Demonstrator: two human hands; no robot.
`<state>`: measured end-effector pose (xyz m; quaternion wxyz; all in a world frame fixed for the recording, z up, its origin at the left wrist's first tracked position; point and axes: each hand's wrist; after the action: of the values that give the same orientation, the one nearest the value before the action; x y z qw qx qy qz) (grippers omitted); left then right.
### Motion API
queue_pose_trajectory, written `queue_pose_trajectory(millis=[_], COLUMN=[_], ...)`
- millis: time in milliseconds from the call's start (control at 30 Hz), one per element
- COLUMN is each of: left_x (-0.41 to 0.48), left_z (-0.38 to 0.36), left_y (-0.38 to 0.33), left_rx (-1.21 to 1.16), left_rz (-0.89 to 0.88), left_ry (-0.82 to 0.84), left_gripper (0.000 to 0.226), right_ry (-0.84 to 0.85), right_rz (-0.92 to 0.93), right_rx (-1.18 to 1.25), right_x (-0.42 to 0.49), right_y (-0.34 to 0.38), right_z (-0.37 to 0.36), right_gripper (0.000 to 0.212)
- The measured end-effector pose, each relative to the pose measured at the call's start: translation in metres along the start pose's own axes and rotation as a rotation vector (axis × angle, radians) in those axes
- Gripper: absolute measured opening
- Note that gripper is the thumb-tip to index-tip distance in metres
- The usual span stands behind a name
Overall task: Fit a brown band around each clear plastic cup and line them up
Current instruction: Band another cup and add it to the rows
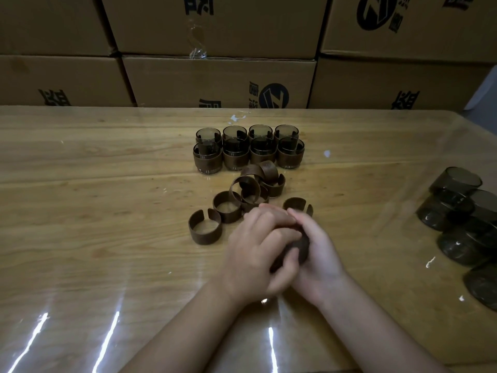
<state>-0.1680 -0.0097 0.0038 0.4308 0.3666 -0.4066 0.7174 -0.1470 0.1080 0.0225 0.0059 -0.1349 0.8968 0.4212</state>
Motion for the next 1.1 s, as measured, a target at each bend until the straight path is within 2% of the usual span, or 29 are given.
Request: queue_pose_trajectory(millis=[100, 200, 300, 400, 600, 733, 833, 900, 967, 1033, 1100], left_x=[0.002, 0.007, 0.010, 0.014, 0.020, 0.015, 0.013, 0.014, 0.015, 0.015, 0.015], left_z=[-0.009, -0.011, -0.010, -0.008, 0.007, 0.015, 0.018, 0.016, 0.010, 0.002, -0.006], left_y=[-0.009, -0.012, -0.016, -0.021, -0.009, 0.001, 0.005, 0.004, -0.002, -0.007, -0.012], left_rx=[-0.128, -0.275, -0.441, -0.662, -1.296, -1.412, -1.464, -1.482, -1.412, -1.341, -1.203], left_rz=[0.193, 0.348, 0.503, 0.729, 1.249, 1.522, 1.597, 1.620, 1.636, 1.575, 1.405], left_ry=[-0.107, -0.183, -0.238, -0.259, -0.293, -0.337, -0.302, -0.321, -0.395, -0.501, -0.560], left_gripper=[0.014, 0.018, 0.018, 0.016, 0.015, 0.030, 0.034, 0.033, 0.030, 0.027, 0.037], right_ry=[-0.070, -0.196, -0.225, -0.233, -0.115, 0.038, 0.069, -0.015, -0.119, -0.163, -0.186], right_rz=[0.138, 0.326, 0.504, 0.675, 0.977, 1.083, 1.180, 1.194, 1.128, 1.045, 0.977], right_rx=[-0.155, -0.422, -0.627, -0.800, -1.264, -1.501, -1.594, -1.556, -1.454, -1.324, -1.168], right_x=[-0.001, -0.001, -0.004, -0.005, 0.001, 0.003, 0.004, 0.005, 0.008, 0.010, 0.010], right_y=[-0.003, -0.009, -0.017, -0.023, -0.022, -0.018, -0.022, -0.026, -0.029, -0.028, -0.028], right_z=[-0.004, -0.009, -0.013, -0.010, -0.001, 0.002, 0.000, -0.001, -0.001, 0.000, 0.000], right_gripper=[0.036, 0.033, 0.036, 0.036, 0.032, 0.036, 0.034, 0.029, 0.029, 0.031, 0.030])
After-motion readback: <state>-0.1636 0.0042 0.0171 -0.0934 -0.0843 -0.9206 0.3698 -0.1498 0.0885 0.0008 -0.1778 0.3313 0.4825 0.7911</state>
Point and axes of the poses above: each hand's wrist, its own x-axis towards the middle knuckle, its own z-axis out of the back of the hand, y = z × x, and after that the axes turned 4 degrees about -x, right-handed
